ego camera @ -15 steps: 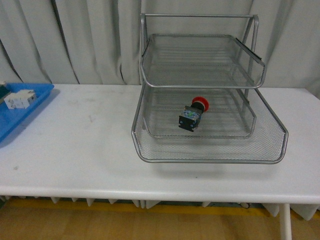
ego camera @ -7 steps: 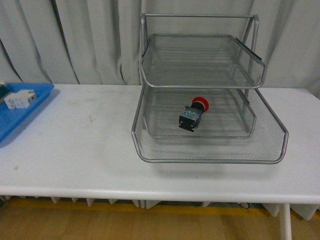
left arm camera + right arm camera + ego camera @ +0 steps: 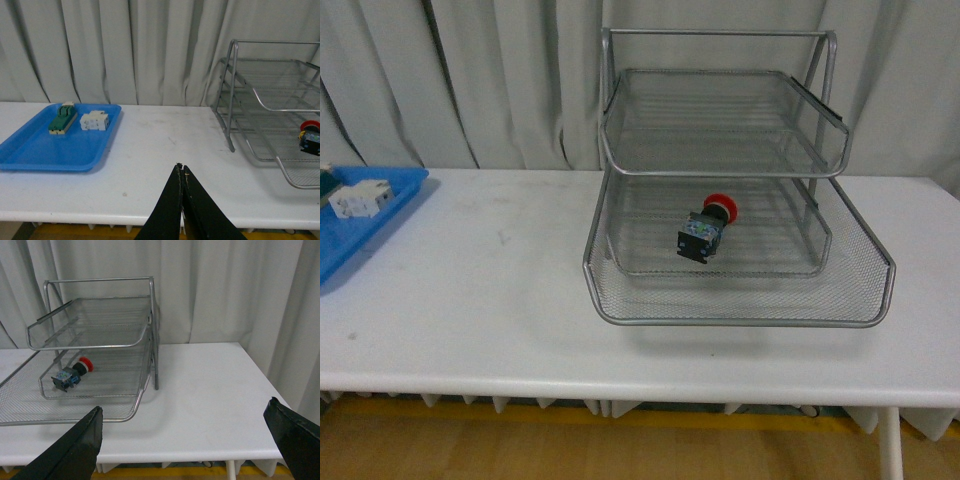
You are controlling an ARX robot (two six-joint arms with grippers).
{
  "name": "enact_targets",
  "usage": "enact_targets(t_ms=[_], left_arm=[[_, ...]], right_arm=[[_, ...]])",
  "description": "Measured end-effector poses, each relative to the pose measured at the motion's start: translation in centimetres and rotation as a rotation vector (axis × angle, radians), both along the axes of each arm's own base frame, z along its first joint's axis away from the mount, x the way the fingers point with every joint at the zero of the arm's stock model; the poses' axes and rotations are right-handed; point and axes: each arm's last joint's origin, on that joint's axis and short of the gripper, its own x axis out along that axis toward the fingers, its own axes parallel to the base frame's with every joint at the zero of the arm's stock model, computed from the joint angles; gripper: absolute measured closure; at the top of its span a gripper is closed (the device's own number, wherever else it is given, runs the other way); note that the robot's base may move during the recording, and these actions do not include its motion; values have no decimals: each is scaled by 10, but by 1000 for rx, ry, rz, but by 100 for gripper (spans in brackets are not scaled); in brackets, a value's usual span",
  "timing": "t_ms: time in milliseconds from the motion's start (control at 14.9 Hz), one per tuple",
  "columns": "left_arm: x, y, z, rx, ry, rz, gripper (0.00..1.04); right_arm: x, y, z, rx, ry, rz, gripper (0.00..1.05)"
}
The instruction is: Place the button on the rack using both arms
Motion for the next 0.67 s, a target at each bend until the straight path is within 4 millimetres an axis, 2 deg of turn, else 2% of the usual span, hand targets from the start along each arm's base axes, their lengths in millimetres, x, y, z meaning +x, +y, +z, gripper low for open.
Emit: enact_targets(t_ms=[269, 403, 537, 604, 671], left_arm=[[0, 0, 0, 0, 0, 0, 53], [0, 0, 0, 0, 0, 0, 6], [0, 0, 0, 0, 0, 0, 7], [0, 0, 0, 0, 0, 0, 7], [0, 0, 0, 0, 0, 0, 7]], right_arm=[[0, 0, 0, 0, 0, 0, 6], [0, 0, 0, 0, 0, 0, 6], [0, 0, -1, -4, 20, 12, 6], [3, 0, -2, -33, 122, 95, 6], [9, 0, 3, -35, 132, 117, 6]])
